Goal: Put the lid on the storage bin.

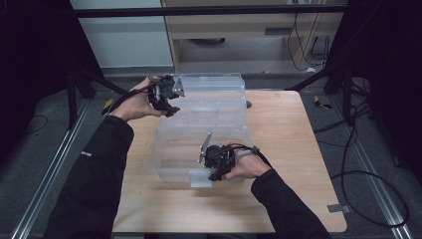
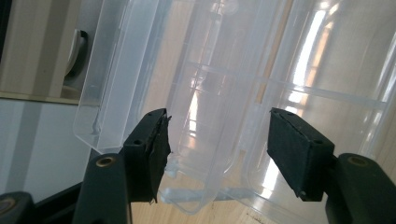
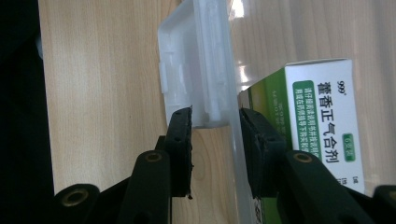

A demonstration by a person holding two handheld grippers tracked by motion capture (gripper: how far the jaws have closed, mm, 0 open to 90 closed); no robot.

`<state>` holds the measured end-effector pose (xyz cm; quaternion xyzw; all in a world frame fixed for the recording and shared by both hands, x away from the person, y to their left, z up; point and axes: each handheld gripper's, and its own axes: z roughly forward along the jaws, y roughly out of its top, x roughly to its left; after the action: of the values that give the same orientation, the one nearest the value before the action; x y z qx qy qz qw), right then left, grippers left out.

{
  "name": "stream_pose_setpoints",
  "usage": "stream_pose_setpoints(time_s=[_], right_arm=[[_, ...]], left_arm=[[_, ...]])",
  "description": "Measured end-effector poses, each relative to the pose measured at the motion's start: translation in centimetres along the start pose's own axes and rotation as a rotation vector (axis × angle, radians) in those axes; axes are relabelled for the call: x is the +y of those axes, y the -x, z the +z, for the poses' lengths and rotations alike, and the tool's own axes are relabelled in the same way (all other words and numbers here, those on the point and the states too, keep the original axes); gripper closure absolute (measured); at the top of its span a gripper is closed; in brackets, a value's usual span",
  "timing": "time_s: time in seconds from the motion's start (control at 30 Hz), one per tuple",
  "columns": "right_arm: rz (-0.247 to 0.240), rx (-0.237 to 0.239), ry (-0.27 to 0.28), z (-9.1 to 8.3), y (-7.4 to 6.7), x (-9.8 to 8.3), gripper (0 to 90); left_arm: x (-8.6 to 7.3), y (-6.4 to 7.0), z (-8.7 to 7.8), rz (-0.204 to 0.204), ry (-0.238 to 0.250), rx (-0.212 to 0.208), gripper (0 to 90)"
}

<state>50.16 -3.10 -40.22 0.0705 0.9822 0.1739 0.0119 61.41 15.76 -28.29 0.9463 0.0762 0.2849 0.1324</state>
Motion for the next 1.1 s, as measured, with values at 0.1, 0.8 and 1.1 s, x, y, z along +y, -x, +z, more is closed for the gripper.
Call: stream_pose_setpoints(time_s=[0.1, 0.8, 1.1], right_arm=[[-0.002, -0.002, 0.001, 0.0, 0.0, 0.0, 65.8], [0.001, 0.002, 0.002, 0.0, 0.0, 0.0, 65.9], [-0.001, 0.003, 0.003, 0.0, 0.0, 0.0, 65.9]], left_arm=[[0.3, 0.1, 0.2, 0.013, 0.002, -0.006, 38.9], [0.4, 0.2, 3.0, 0.087, -0.062, -0.047, 49.4], [1.1, 0.2, 3.9, 0.109, -0.067, -0.041, 54.8]])
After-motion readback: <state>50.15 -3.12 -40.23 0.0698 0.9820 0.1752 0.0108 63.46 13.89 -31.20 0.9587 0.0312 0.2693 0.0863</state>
